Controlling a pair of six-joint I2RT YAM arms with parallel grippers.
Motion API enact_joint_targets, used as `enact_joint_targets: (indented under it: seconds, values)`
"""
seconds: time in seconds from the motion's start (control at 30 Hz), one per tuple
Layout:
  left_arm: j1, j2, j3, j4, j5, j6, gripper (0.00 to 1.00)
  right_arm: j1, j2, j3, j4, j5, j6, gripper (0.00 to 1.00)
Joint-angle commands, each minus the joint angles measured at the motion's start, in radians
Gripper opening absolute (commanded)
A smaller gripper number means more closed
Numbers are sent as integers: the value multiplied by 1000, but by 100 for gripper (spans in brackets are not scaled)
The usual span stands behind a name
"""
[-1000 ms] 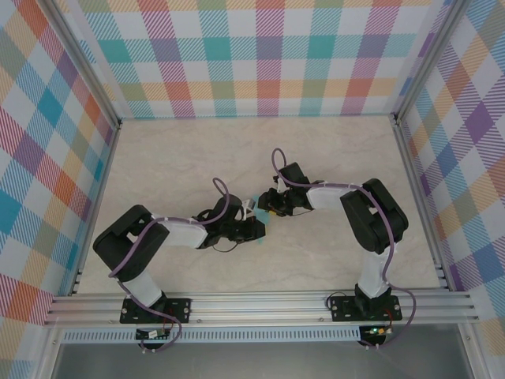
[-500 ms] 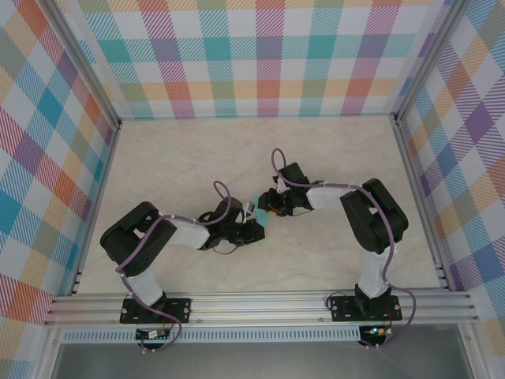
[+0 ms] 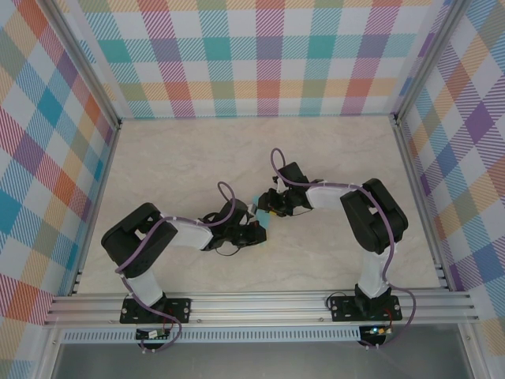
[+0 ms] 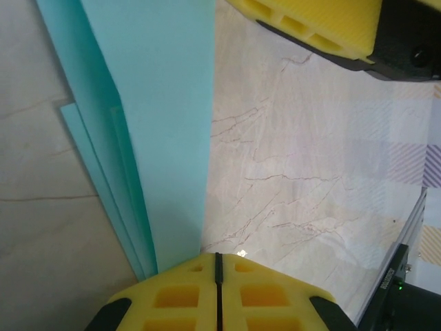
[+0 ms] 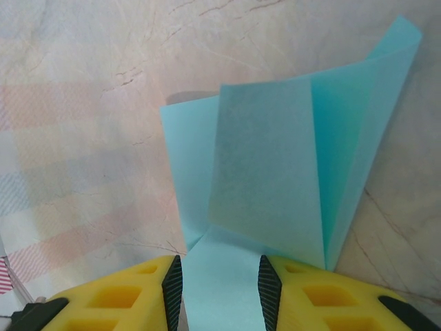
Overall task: Fold a paper plane with a square sheet of paper (fold left side to right side)
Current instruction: Fold the wing for the fifth time at the center of the table.
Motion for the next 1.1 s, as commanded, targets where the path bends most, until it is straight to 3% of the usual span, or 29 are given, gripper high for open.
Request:
enact_joint_targets:
  seconds: [0.0, 0.7, 0.93, 1.07]
  values:
    - [-38, -4, -5, -200, -8, 35, 7, 3, 38, -2, -145, 74, -15, 38]
    - [-86, -167, -135, -224, 0, -15, 6, 3, 71, 30, -179, 80, -10, 38]
    - [1, -385, -99, -302, 16, 19, 10, 3, 67, 27, -174, 73, -9, 38]
    - [46, -402, -32, -352, 59, 64, 10, 3, 66, 27, -175, 71, -8, 38]
